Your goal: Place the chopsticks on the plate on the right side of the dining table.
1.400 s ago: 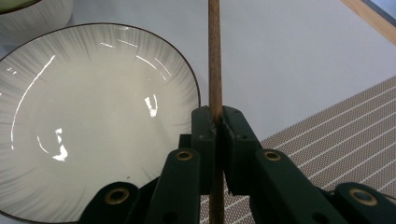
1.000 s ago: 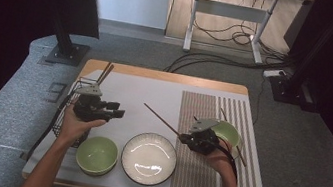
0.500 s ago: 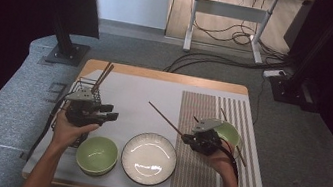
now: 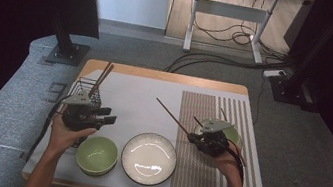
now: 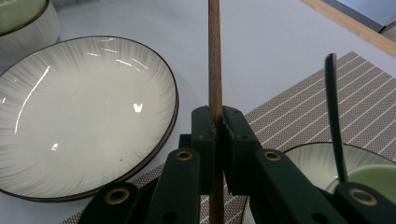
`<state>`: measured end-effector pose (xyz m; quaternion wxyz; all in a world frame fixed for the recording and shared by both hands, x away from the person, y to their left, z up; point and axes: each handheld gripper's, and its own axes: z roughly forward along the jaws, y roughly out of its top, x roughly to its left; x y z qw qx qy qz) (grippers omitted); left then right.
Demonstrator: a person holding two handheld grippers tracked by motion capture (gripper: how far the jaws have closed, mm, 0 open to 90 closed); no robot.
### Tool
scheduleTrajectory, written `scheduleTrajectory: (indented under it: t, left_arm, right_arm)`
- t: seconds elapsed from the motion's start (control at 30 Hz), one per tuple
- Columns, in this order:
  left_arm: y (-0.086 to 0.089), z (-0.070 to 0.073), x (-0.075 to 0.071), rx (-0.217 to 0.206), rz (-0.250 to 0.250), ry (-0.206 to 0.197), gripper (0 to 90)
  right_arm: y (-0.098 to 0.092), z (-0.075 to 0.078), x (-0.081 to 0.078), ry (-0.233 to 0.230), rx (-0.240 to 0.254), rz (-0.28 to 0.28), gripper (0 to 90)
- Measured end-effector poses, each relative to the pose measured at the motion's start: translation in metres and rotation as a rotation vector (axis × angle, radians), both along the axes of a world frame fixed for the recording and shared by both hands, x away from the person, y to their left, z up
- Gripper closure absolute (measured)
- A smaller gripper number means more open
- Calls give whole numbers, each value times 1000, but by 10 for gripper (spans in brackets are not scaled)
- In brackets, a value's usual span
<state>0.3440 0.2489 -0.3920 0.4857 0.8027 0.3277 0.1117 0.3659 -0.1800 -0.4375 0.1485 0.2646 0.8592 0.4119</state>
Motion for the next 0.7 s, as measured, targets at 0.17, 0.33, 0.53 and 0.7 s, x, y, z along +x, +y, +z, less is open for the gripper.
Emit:
scheduleTrajectory:
  t: [0.17, 0.33, 0.53, 0.7]
  left_arm:
    - [-1, -2, 1, 19, 4, 5, 566]
    - [-1, -7, 0, 21, -3, 25, 565]
    - [-1, -8, -1, 15, 1, 30, 562]
    - [0, -8, -2, 9, 0, 36, 556]
  right_arm:
    - [-5, 2, -1, -4, 10, -14, 846]
    - [-12, 5, -2, -12, 32, -34, 846]
    - [-24, 10, -5, -29, 55, -60, 846]
    - [-34, 13, -7, -30, 77, -84, 846]
